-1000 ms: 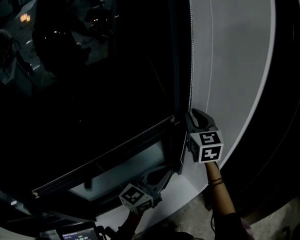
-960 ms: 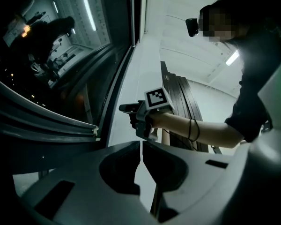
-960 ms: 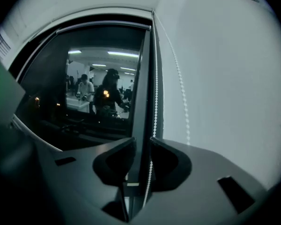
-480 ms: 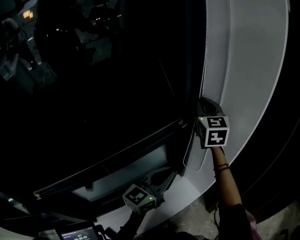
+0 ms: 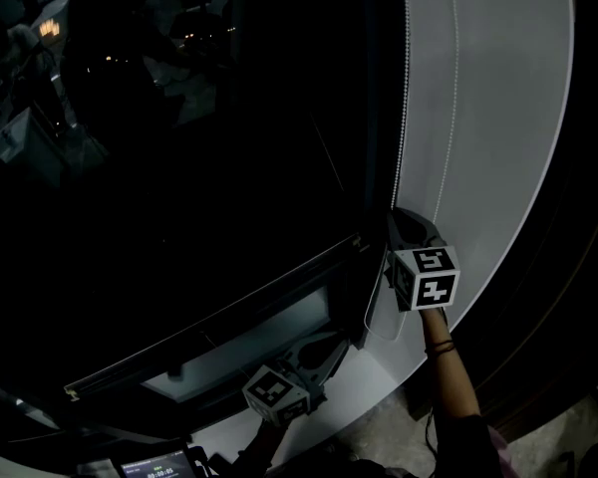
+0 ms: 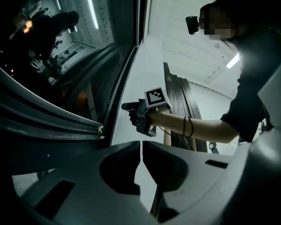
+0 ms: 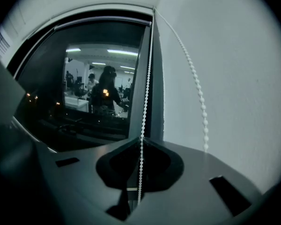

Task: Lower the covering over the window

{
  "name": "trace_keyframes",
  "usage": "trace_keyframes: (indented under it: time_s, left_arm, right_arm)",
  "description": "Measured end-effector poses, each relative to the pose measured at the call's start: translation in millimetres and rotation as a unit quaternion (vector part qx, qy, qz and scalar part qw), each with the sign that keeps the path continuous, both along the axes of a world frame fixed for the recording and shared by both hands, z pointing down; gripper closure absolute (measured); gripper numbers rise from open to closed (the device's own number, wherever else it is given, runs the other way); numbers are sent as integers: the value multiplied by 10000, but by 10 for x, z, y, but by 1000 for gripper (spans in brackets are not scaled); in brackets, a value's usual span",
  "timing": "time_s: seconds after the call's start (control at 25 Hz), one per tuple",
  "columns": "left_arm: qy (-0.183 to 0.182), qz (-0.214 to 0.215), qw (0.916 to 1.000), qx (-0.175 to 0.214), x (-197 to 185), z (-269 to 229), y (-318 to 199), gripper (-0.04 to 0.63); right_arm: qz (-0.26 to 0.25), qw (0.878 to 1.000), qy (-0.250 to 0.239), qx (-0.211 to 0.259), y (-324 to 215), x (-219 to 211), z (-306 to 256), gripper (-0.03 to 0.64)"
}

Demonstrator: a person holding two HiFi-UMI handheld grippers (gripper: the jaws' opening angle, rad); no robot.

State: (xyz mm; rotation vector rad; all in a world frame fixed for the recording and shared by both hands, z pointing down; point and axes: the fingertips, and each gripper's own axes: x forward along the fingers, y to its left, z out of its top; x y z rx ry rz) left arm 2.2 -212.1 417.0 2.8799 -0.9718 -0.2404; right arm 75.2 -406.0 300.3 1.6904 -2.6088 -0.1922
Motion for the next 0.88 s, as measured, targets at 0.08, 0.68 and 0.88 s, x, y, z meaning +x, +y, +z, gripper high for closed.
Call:
trace_keyframes:
  time_s: [0.08, 0.68, 0.88]
  left_arm:
    - [11, -5, 10000, 3, -7, -18, -13, 592]
    - [-31, 117, 9999, -51, 119, -203, -141, 559]
    - [-158, 166, 9997, -95, 185, -171, -164, 540]
  right_arm:
    - [-28, 10000, -29, 46, 90, -18, 1, 595]
    - [5, 9975, -161, -683, 655, -35, 914, 595]
    - [-170, 9784, 16, -2059, 1116, -228, 2291, 595]
